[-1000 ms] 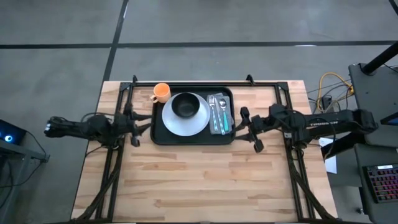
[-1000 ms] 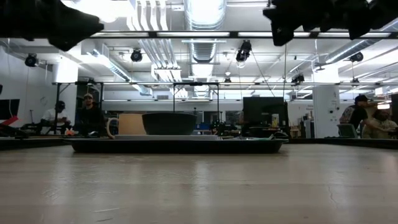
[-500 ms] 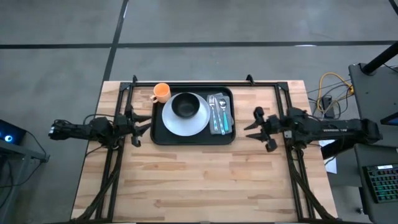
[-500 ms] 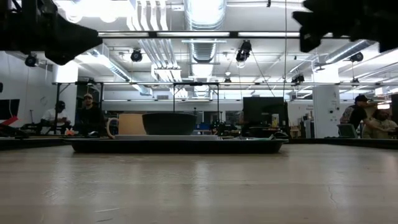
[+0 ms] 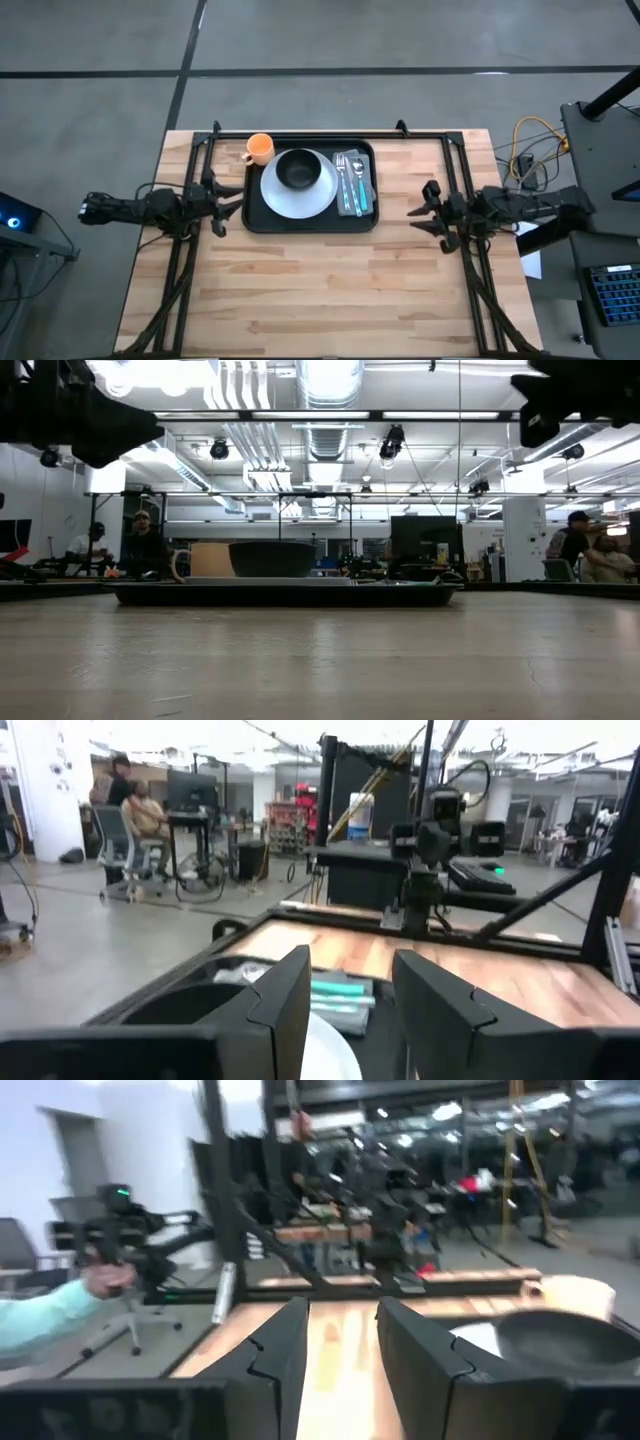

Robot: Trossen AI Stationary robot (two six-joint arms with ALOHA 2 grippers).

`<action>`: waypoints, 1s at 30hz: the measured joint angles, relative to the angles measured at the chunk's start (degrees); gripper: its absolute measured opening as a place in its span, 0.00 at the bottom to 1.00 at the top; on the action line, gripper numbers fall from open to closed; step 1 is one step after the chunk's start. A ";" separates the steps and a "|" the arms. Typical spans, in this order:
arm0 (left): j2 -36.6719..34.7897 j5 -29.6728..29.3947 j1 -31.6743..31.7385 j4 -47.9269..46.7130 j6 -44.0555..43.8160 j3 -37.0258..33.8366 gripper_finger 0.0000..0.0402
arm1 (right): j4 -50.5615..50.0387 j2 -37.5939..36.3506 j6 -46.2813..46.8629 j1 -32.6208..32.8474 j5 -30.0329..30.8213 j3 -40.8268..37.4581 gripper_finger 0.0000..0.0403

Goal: Set up tray
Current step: Return to Home Position

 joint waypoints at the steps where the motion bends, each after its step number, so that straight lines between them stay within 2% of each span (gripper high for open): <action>1: -0.20 0.08 0.00 -0.81 -0.58 0.00 0.31 | -0.22 -1.30 -0.57 1.09 0.42 -0.43 0.28; 4: -0.95 0.74 0.00 -2.99 -2.65 0.00 0.31 | -0.54 -5.56 -0.72 3.27 1.06 -2.43 0.29; 10: -2.40 11.97 -0.03 -4.57 -3.69 0.00 0.31 | -1.65 -11.07 -0.08 4.21 1.91 -5.95 0.29; 19: -3.80 21.11 -0.02 -6.05 -3.79 -0.15 0.31 | -5.77 -14.39 -1.19 4.21 1.93 -6.46 0.26; 30: -3.80 22.40 0.00 -5.87 -1.71 -0.17 0.31 | -10.07 -14.36 -0.85 4.21 6.27 -6.46 0.27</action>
